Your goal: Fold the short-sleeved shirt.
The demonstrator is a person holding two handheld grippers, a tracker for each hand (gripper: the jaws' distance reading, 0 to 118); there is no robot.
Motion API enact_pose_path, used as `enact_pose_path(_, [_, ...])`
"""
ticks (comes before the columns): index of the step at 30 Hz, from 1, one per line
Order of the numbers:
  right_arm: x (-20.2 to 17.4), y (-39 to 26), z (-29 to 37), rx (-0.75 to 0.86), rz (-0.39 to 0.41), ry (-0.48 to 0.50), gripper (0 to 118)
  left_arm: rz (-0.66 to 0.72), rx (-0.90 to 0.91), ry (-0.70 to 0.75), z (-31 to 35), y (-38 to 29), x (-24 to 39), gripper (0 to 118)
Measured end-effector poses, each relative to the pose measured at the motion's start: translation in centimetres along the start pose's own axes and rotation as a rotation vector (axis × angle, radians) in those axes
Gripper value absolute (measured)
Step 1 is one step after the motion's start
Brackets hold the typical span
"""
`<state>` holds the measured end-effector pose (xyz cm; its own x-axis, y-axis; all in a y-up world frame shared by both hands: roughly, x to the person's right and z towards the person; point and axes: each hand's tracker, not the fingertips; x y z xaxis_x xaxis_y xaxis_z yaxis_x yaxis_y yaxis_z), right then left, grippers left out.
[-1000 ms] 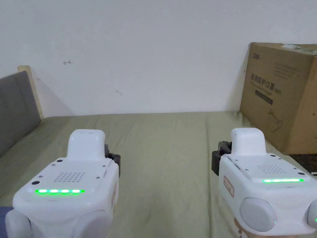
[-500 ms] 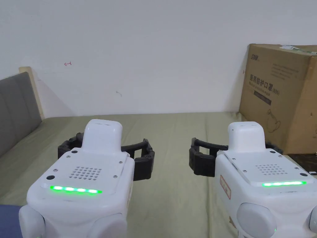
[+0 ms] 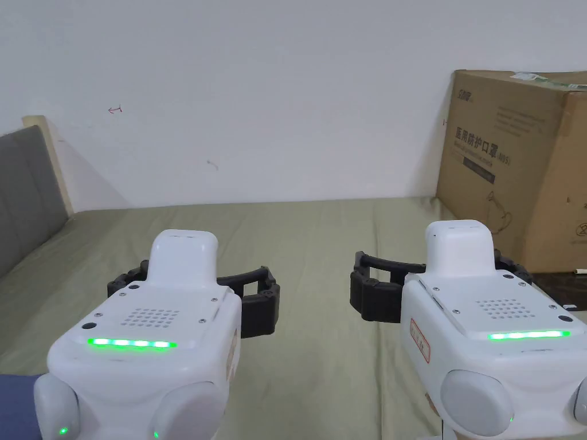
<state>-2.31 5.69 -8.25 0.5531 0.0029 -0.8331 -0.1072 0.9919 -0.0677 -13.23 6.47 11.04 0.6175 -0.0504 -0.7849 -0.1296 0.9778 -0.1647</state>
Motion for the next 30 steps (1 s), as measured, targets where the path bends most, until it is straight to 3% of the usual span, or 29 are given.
enact_pose_path(5, [0.4, -0.2, -0.2, -0.012, 0.009, -0.017, 117, -0.017, 0.010, 0.064, -0.1, 0.0, 0.4, 105])
enact_pose_path(13, [0.5, -0.5, -0.6, -0.026, 0.011, -0.024, 117, 0.045, -0.002, -0.004, 0.4, 0.4, 0.3, 105])
enact_pose_path(17, [0.4, -0.7, -0.6, -0.029, 0.026, -0.032, 117, -0.044, 0.023, 0.053, -0.1, 0.0, 0.5, 105])
enact_pose_path(24, [0.7, -0.8, -0.7, -0.035, 0.009, -0.037, 117, 0.012, 0.030, 0.041, 0.3, 0.1, 0.4, 105])
enact_pose_path(30, [0.4, -1.1, -1.0, -0.045, 0.031, -0.045, 117, -0.026, 0.049, 0.063, 0.7, 0.2, 0.7, 105])
